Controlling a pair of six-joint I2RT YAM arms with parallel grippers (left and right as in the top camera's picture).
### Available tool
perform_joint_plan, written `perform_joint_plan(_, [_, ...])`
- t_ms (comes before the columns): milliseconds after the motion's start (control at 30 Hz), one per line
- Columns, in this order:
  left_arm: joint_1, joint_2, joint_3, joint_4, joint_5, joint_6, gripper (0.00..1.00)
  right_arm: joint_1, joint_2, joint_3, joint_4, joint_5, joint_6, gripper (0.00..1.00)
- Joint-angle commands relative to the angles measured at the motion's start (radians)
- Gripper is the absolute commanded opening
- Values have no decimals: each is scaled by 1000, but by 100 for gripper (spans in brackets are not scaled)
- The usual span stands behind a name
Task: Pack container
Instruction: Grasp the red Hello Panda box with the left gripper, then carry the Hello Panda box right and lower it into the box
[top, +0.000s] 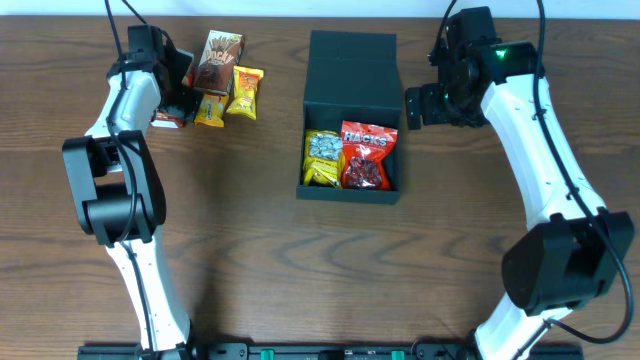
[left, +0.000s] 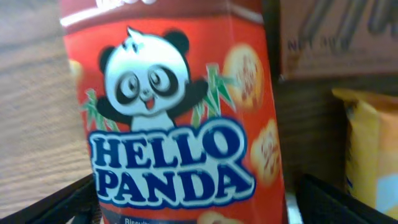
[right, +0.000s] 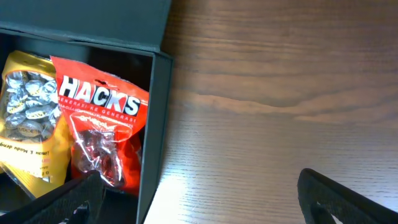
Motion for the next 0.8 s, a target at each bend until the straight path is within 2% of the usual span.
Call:
perform_joint_plan(0, [15,24,-5,-24,28,-12,94,-3,4,21,3,10,13,99])
perform_joint_plan(267, [19,24,-5,-44,11,-40,74,-3,4,21,1,10,13,99])
perform_joint_plan(533, [19,-7,18,-66,-45,-160,71,-6,4,32,-2,10,13,99])
perform_joint_plan(767, [16,-172,30,-94,-63,-232,70,-34,3,146,-29,11,12,99])
